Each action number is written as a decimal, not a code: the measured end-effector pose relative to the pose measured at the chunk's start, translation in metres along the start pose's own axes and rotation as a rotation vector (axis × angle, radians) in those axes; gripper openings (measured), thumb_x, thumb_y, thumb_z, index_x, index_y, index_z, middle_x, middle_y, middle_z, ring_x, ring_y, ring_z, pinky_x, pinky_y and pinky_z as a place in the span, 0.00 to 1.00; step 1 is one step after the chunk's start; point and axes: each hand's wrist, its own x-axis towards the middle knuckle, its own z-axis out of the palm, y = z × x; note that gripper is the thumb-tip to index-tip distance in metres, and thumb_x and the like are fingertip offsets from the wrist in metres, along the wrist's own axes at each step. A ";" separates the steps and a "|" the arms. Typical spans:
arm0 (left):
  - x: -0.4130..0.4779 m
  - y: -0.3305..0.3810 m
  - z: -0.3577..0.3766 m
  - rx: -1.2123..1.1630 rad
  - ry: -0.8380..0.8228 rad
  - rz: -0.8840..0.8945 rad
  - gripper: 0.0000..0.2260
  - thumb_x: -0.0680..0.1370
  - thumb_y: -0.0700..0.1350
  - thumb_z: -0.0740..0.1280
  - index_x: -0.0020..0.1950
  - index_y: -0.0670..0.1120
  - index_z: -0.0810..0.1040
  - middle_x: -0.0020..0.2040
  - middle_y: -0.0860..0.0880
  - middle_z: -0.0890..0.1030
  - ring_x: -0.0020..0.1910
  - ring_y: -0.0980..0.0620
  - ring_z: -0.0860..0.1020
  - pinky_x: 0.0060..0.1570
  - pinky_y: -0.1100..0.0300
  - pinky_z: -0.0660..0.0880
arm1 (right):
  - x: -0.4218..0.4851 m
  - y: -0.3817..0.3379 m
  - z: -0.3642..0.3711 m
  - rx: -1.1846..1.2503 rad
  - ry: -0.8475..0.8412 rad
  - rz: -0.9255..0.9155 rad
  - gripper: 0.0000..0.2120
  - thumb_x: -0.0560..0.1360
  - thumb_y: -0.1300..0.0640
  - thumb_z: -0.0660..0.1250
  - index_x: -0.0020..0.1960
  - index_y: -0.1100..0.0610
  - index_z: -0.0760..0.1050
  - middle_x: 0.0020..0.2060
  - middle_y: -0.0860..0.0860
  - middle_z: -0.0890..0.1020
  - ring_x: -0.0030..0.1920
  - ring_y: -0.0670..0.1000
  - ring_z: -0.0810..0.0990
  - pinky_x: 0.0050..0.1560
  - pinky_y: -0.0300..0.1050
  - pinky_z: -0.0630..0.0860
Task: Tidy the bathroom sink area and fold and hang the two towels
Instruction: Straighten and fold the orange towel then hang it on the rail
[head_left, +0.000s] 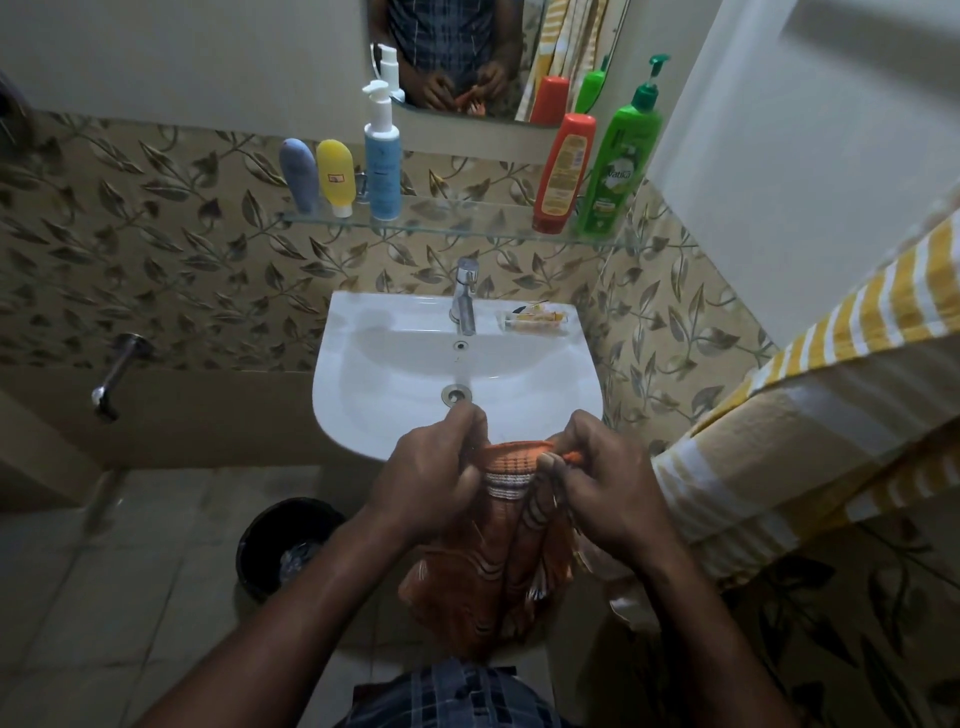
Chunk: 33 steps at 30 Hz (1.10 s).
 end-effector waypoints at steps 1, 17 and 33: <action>0.000 -0.003 0.000 0.021 -0.001 -0.012 0.14 0.73 0.38 0.67 0.53 0.53 0.69 0.42 0.48 0.83 0.39 0.42 0.80 0.41 0.46 0.78 | 0.000 0.000 -0.003 -0.005 0.009 -0.003 0.14 0.76 0.59 0.77 0.40 0.51 0.72 0.32 0.47 0.79 0.37 0.48 0.79 0.32 0.43 0.71; 0.006 -0.027 -0.001 -0.020 0.224 -0.198 0.03 0.81 0.43 0.73 0.53 0.48 0.80 0.44 0.48 0.86 0.44 0.44 0.85 0.46 0.50 0.80 | 0.010 0.020 -0.043 -0.055 0.202 0.107 0.19 0.75 0.62 0.77 0.36 0.49 0.71 0.31 0.45 0.78 0.36 0.38 0.77 0.33 0.33 0.70; 0.004 -0.044 -0.012 -0.102 0.254 -0.067 0.07 0.77 0.46 0.79 0.46 0.51 0.81 0.38 0.56 0.85 0.38 0.55 0.84 0.41 0.48 0.82 | 0.018 0.031 -0.051 -0.059 0.280 0.200 0.13 0.76 0.61 0.77 0.39 0.56 0.74 0.32 0.48 0.82 0.35 0.51 0.82 0.36 0.48 0.76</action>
